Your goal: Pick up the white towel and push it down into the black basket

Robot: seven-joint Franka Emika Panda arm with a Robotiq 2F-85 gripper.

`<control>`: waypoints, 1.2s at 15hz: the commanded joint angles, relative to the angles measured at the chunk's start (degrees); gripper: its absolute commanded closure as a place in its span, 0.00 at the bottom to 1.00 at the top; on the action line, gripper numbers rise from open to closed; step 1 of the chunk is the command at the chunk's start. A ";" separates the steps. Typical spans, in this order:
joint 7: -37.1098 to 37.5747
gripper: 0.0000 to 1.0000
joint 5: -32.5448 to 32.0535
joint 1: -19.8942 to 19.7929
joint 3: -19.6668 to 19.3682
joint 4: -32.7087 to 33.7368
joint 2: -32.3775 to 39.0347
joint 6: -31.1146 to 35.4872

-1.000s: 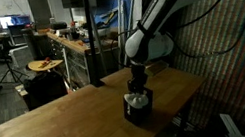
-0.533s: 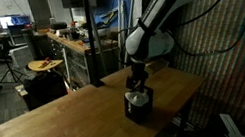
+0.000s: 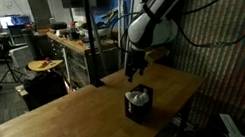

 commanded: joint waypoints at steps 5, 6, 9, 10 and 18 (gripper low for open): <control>7.56 0.00 -0.23 2.70 0.62 -7.59 -8.11 0.86; 9.15 0.00 -0.65 3.11 0.83 -8.83 -9.13 1.19; 13.90 0.00 -1.58 4.33 1.87 -12.67 -12.76 2.74; 15.36 0.00 -1.96 4.62 2.32 -13.83 -13.80 3.63; 24.03 0.00 -10.50 2.87 6.73 -20.67 -18.18 12.39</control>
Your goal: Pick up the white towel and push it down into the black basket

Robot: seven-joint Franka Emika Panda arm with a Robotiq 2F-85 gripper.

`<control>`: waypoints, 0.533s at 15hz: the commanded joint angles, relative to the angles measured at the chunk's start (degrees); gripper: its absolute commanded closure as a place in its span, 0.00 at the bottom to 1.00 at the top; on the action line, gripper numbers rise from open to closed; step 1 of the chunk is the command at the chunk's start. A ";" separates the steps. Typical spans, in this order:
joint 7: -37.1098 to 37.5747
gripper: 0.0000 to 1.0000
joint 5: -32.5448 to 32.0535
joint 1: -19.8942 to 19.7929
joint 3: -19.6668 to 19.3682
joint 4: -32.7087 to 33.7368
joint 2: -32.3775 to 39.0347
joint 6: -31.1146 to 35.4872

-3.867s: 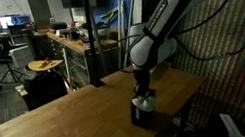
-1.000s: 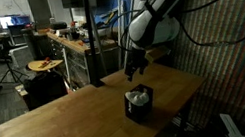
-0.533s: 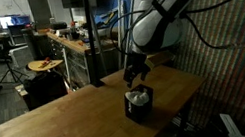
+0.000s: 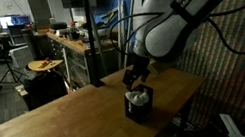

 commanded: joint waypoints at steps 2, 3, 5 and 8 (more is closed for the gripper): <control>7.71 0.00 -10.06 -3.99 4.28 -2.52 -1.34 6.19; 10.09 0.00 -13.16 -5.47 5.61 -1.82 -0.70 6.38; 15.50 0.00 -19.13 -7.30 7.65 -1.85 -0.85 6.44; 22.86 0.00 -26.01 -8.94 10.07 -1.81 -0.80 5.92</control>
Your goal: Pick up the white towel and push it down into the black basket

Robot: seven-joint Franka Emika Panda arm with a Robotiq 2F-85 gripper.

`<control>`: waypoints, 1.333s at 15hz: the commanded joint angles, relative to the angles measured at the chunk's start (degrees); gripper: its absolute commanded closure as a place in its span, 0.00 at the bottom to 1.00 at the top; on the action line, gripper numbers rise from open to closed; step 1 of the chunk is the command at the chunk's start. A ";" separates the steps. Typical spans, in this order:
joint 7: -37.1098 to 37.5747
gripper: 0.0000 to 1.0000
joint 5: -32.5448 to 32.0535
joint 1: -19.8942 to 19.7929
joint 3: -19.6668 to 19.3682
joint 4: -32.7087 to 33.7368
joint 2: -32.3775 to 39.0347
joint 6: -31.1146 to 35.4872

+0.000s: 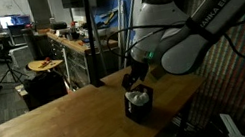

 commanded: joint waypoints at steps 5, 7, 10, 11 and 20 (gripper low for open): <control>15.68 0.00 -13.41 -2.72 4.38 -0.03 0.29 0.79; 18.49 0.00 -16.35 -2.69 4.65 -0.05 0.40 0.67; 21.72 0.00 -20.13 -2.36 4.75 -0.08 0.69 0.79; 22.60 0.00 -21.24 -2.29 4.78 -0.09 0.81 0.90; 26.60 0.00 -26.08 -2.18 4.41 -0.27 4.31 3.43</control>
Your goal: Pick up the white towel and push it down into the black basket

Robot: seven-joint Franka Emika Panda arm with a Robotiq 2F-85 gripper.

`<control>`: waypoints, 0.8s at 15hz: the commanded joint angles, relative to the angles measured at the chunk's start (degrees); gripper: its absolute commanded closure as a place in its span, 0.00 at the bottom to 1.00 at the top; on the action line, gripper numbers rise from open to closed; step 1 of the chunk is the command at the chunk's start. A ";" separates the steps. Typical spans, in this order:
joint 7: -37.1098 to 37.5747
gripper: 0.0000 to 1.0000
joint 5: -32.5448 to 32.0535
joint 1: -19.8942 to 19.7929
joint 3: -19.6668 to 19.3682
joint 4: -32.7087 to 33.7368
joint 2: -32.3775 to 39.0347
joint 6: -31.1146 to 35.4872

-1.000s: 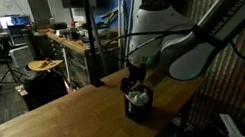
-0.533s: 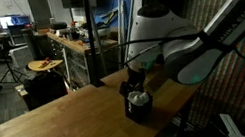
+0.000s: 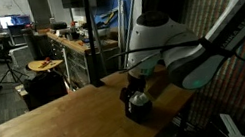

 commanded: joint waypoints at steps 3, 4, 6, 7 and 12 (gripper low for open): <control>2.42 0.00 -2.69 -0.85 -0.16 -0.01 1.87 3.55; 2.41 0.00 -2.88 -0.88 -0.29 -0.01 2.03 3.90; 2.82 0.00 -3.69 -1.18 -0.34 -0.01 2.25 4.49; 2.99 0.00 -4.22 -1.41 -0.39 -0.01 2.22 4.62; 5.18 0.00 -11.31 -4.06 -0.49 0.99 3.08 4.60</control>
